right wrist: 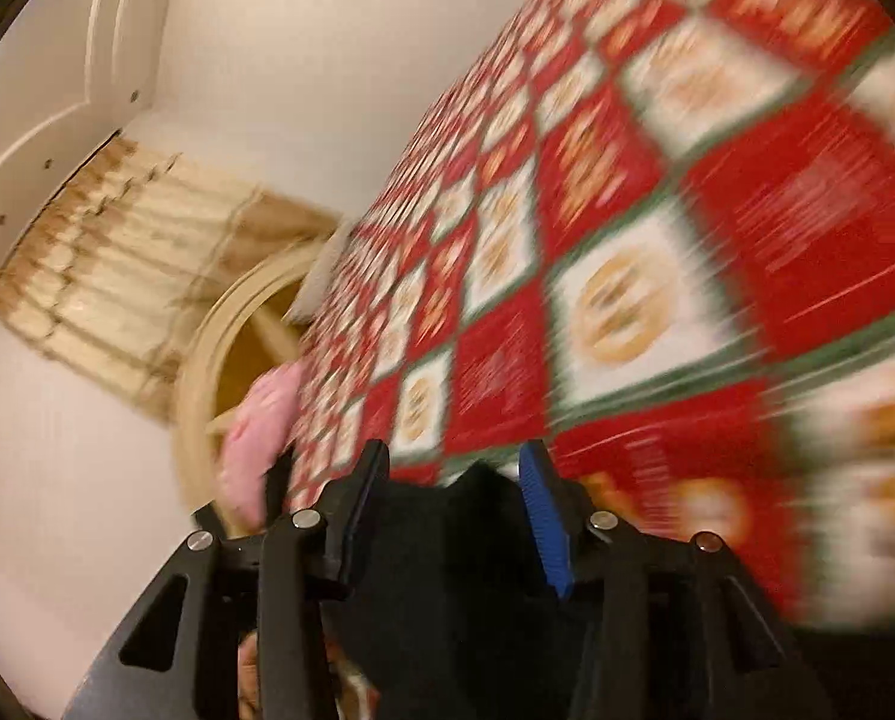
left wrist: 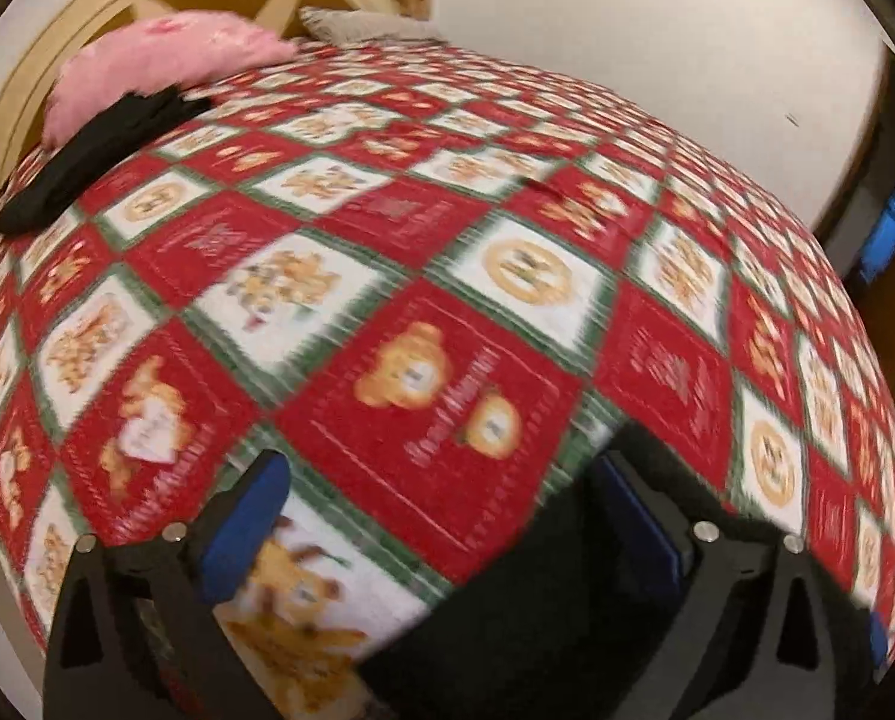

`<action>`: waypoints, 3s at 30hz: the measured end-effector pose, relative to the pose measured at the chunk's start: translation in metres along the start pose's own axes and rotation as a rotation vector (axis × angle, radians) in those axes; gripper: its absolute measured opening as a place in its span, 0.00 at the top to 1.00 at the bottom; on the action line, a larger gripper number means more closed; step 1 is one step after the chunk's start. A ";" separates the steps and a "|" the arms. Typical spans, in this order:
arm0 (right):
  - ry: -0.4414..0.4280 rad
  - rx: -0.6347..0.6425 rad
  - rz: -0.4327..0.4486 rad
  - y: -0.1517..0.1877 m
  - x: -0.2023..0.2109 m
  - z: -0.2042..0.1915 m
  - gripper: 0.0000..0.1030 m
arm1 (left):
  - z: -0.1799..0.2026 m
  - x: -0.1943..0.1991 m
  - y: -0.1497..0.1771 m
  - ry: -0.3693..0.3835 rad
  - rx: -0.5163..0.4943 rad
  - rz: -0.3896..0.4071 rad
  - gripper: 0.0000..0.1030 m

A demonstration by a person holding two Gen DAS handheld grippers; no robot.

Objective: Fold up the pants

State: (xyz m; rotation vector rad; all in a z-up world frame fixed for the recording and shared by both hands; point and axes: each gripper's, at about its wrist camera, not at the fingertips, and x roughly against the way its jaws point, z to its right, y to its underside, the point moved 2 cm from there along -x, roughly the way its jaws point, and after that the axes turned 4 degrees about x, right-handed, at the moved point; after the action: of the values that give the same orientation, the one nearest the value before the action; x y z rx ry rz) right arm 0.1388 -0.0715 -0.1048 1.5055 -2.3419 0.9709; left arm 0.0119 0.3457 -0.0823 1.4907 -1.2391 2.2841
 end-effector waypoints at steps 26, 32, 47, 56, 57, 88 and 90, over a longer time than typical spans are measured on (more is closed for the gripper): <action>1.164 0.009 0.098 -0.027 0.289 0.150 0.69 | 0.089 0.024 0.066 0.063 -0.441 0.015 0.03; 0.961 -0.052 0.285 0.000 0.350 0.133 0.97 | 0.091 0.023 0.067 0.057 -0.447 0.018 0.02; 0.597 -0.381 0.689 0.181 0.454 0.121 0.96 | 0.091 0.019 0.063 0.068 -0.458 0.003 0.00; 0.780 -0.428 0.617 0.186 0.466 0.115 0.92 | 0.092 0.019 0.060 0.072 -0.459 -0.018 0.00; 0.829 -0.397 0.642 0.181 0.474 0.107 0.92 | 0.092 0.019 0.060 0.072 -0.459 -0.019 0.00; 1.145 0.200 0.386 0.076 0.450 0.077 0.82 | 0.093 0.023 0.061 0.064 -0.472 -0.025 0.00; 1.168 0.148 0.316 0.075 0.444 0.104 0.82 | 0.094 0.023 0.062 0.059 -0.485 -0.017 0.00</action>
State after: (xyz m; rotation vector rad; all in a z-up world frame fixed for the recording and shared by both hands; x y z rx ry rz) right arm -0.1139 -0.4441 -0.0011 0.3156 -1.6173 1.5394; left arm 0.0337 0.2324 -0.0827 1.2389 -1.6045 1.8165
